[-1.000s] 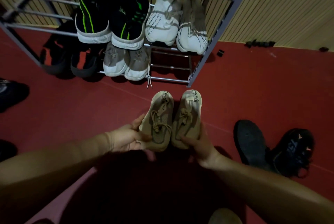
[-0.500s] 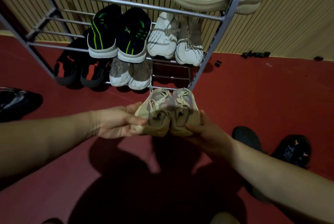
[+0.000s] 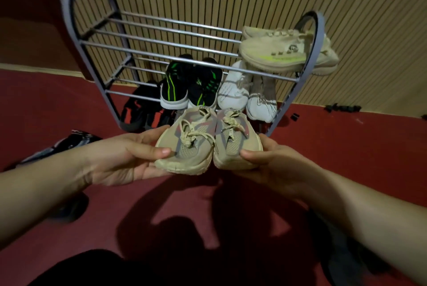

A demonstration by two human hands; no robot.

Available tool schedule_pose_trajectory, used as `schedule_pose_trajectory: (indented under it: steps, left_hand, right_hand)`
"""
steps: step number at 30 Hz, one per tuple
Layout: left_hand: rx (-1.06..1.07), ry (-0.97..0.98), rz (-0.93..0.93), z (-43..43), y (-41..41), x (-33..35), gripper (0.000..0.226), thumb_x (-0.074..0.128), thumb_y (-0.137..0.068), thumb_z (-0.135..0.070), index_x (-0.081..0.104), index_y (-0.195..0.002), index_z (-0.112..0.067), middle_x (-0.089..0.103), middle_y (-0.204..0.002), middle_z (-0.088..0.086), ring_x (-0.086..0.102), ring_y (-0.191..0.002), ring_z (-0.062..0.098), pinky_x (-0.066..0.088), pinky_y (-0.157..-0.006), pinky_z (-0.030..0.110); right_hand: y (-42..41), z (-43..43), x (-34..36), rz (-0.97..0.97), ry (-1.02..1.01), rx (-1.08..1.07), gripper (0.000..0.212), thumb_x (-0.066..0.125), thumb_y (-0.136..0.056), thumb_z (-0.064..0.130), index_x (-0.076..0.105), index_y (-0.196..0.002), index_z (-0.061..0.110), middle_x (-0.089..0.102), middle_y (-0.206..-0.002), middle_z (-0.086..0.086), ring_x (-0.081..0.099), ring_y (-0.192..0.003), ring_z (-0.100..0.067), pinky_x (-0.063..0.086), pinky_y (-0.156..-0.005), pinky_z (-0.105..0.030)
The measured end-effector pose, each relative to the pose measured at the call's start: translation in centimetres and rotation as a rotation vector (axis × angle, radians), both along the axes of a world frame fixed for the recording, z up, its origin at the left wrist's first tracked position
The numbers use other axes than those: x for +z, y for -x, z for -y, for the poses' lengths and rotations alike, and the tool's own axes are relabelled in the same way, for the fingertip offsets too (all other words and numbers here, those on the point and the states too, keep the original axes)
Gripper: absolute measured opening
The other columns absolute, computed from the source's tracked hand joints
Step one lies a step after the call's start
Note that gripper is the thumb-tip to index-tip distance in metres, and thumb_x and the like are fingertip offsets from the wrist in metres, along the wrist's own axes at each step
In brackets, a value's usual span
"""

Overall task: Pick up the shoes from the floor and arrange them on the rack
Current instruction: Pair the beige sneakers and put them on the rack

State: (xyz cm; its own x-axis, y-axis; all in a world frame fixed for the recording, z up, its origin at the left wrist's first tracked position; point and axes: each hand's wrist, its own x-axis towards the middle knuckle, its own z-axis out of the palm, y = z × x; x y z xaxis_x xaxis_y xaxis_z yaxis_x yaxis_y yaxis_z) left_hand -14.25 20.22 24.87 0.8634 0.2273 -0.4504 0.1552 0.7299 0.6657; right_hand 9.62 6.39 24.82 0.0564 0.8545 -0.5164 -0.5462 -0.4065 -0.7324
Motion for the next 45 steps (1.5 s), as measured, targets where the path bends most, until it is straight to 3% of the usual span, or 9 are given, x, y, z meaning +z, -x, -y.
schedule_pose_trajectory:
  steps: [5,14,21,25,32,35,39,42,45]
  left_hand:
    - [0.053,-0.105,0.055,0.2,2.2,3.9,0.083,0.092,-0.047,-0.004,0.063,-0.121,-0.028,0.058,-0.131,0.011,0.063,-0.11,0.03,0.058,-0.074,0.034]
    - [0.148,-0.274,0.176,-2.1,3.7,7.5,0.088,0.092,-0.047,-0.005,0.061,-0.123,-0.033,0.058,-0.132,0.009,0.06,-0.114,0.029,0.057,-0.079,0.038]
    - [0.322,-0.383,0.108,-7.4,0.3,6.3,0.095,0.096,-0.024,-0.01,0.065,-0.11,-0.037,0.068,-0.115,0.008,0.07,-0.094,0.024,0.058,-0.064,0.029]
    - [0.345,-0.374,0.123,-10.9,-1.3,4.2,0.109,0.096,-0.027,-0.011,0.055,-0.125,-0.03,0.069,-0.114,0.008,0.069,-0.097,0.023,0.058,-0.068,0.029]
    - [0.314,-0.52,0.044,-15.3,-4.3,1.7,0.063,0.058,-0.075,0.008,0.051,-0.12,-0.037,0.074,-0.099,0.003,0.071,-0.089,0.02,0.059,-0.067,0.029]
    - [0.331,-0.565,0.0,-16.0,-4.4,1.3,0.055,0.056,-0.084,0.005,0.05,-0.122,-0.034,0.073,-0.101,0.002,0.071,-0.087,0.017,0.058,-0.065,0.026]
    - [0.492,-0.595,-0.043,-16.0,-3.7,-0.5,0.092,0.076,-0.067,-0.017,0.029,-0.147,-0.021,0.051,-0.136,0.006,0.065,-0.105,0.02,0.058,-0.075,0.027]
    - [0.489,-0.774,-0.056,-15.2,-3.1,-1.5,0.129,0.092,-0.042,-0.043,0.022,-0.149,-0.024,0.04,-0.145,-0.003,0.065,-0.106,0.016,0.056,-0.079,0.026]
    - [0.416,-0.978,-0.129,-14.7,-2.9,-1.1,0.147,0.086,-0.032,-0.061,0.005,-0.15,-0.03,0.03,-0.141,-0.023,0.06,-0.103,-0.005,0.05,-0.094,0.029]
  right_hand:
    - [0.8,-0.5,4.6,0.024,-0.047,0.002,0.047,0.051,-0.089,-0.006,0.046,-0.133,0.009,0.066,-0.116,-0.015,0.072,-0.081,-0.022,0.059,-0.06,-0.028]
    - [1.4,-2.6,8.7,0.042,-0.258,0.015,0.069,0.06,-0.066,-0.003,0.046,-0.13,0.019,0.067,-0.117,-0.015,0.07,-0.09,-0.027,0.06,-0.066,-0.037]
    - [1.7,-9.3,5.4,0.117,-0.384,-0.125,0.055,0.05,-0.088,-0.009,0.046,-0.127,0.028,0.067,-0.111,-0.003,0.068,-0.091,-0.018,0.06,-0.069,-0.033]
    - [0.9,-12.4,3.4,0.098,-0.412,-0.223,0.047,0.045,-0.09,-0.011,0.045,-0.109,0.032,0.064,-0.106,0.0,0.063,-0.095,-0.02,0.057,-0.073,-0.033]
    - [-0.7,-16.4,-0.6,0.214,-0.412,-0.264,0.065,0.048,-0.093,-0.004,0.025,-0.143,0.03,0.062,-0.115,0.0,0.063,-0.097,-0.014,0.058,-0.07,-0.027]
    - [-1.3,-16.5,-2.4,0.281,-0.459,-0.228,0.058,0.054,-0.091,0.006,0.03,-0.131,0.041,0.061,-0.118,0.009,0.062,-0.104,-0.013,0.057,-0.077,-0.028]
    - [-1.5,-15.8,-3.4,0.612,-0.44,-0.067,0.094,0.071,-0.08,0.016,0.009,-0.144,0.048,0.05,-0.124,0.025,0.058,-0.116,-0.016,0.055,-0.086,-0.043]
    - [-1.5,-16.2,-3.9,0.677,-0.399,-0.083,0.104,0.074,-0.079,0.019,-0.002,-0.145,0.048,0.05,-0.131,0.014,0.063,-0.106,-0.016,0.057,-0.075,-0.035]
    - [-1.4,-16.9,-4.2,0.666,-0.363,-0.1,0.114,0.08,-0.072,0.032,-0.006,-0.146,0.047,0.049,-0.14,0.005,0.063,-0.109,-0.02,0.056,-0.074,-0.034]
